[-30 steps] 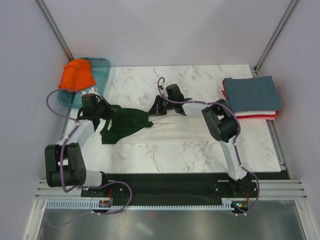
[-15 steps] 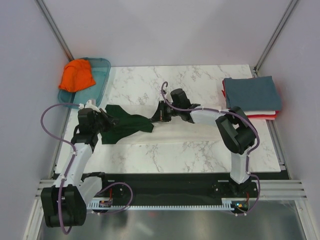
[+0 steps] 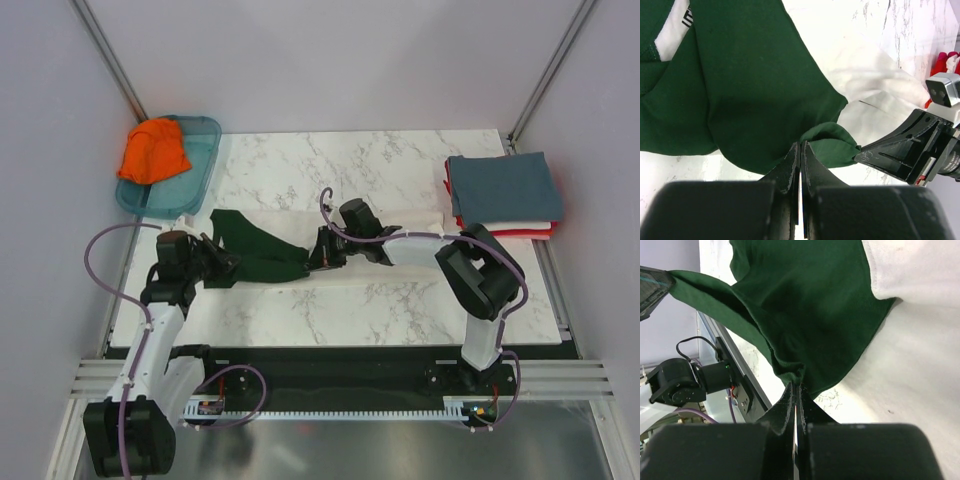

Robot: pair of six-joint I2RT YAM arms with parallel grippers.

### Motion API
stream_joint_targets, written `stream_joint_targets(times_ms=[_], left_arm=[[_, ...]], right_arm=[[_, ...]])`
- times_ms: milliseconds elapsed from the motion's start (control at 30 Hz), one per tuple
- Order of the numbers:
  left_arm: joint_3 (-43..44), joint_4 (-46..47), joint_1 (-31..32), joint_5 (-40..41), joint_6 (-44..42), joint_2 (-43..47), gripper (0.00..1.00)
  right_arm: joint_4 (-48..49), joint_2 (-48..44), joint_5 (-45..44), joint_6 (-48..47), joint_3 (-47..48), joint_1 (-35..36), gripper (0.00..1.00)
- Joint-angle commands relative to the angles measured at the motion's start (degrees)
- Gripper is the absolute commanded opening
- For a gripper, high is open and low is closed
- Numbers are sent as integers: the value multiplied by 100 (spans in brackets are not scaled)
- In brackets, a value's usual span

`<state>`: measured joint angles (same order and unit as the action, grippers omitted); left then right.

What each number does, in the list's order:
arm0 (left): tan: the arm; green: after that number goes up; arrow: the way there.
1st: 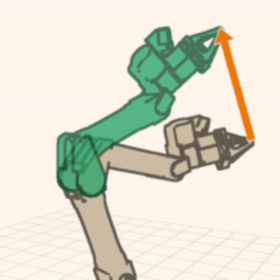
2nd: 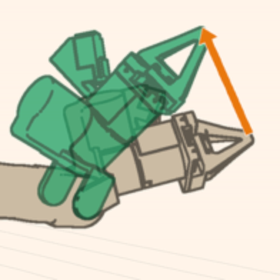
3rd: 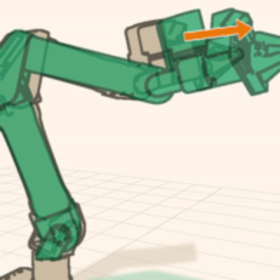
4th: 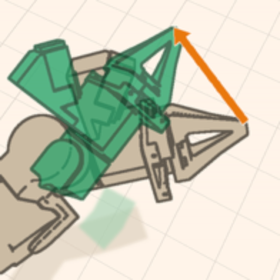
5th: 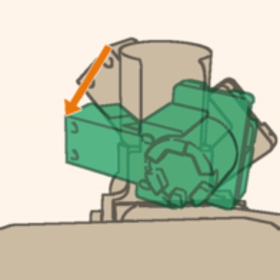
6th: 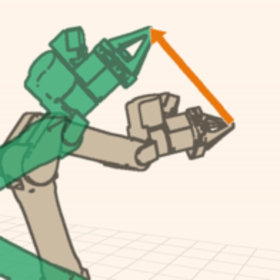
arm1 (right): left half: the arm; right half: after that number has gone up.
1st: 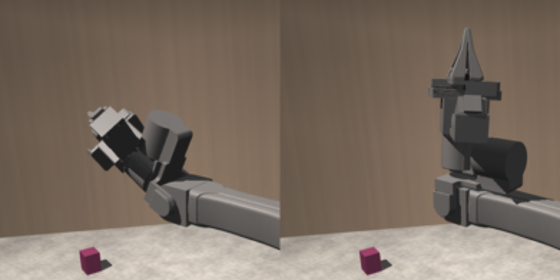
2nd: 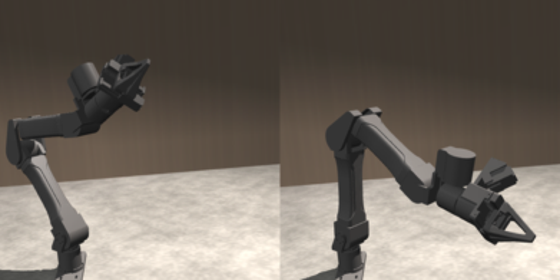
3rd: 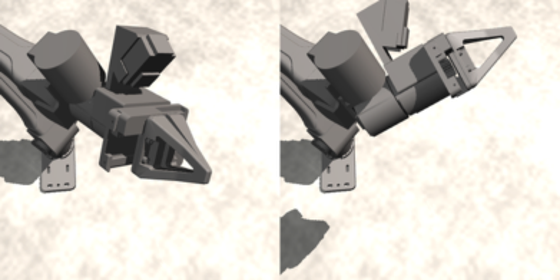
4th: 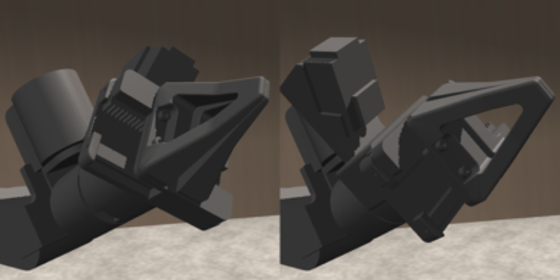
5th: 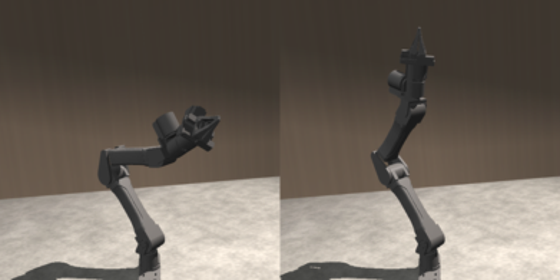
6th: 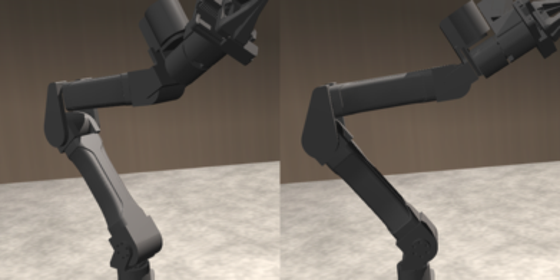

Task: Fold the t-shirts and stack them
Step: Fold the tshirt

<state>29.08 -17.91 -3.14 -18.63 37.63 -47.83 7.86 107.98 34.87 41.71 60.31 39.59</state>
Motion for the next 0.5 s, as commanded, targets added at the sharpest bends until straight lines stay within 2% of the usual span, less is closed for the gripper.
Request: stream_joint_targets(times_ms=[0, 467], left_arm=[[-78, -116, 15, -158, 122, 38, 2], [-52, 692, 15, 193, 8, -912, 2]], right_arm=[[146, -375, -95, -137, -55, 22, 0], [49, -32, -314, -251, 165, 22, 1]])
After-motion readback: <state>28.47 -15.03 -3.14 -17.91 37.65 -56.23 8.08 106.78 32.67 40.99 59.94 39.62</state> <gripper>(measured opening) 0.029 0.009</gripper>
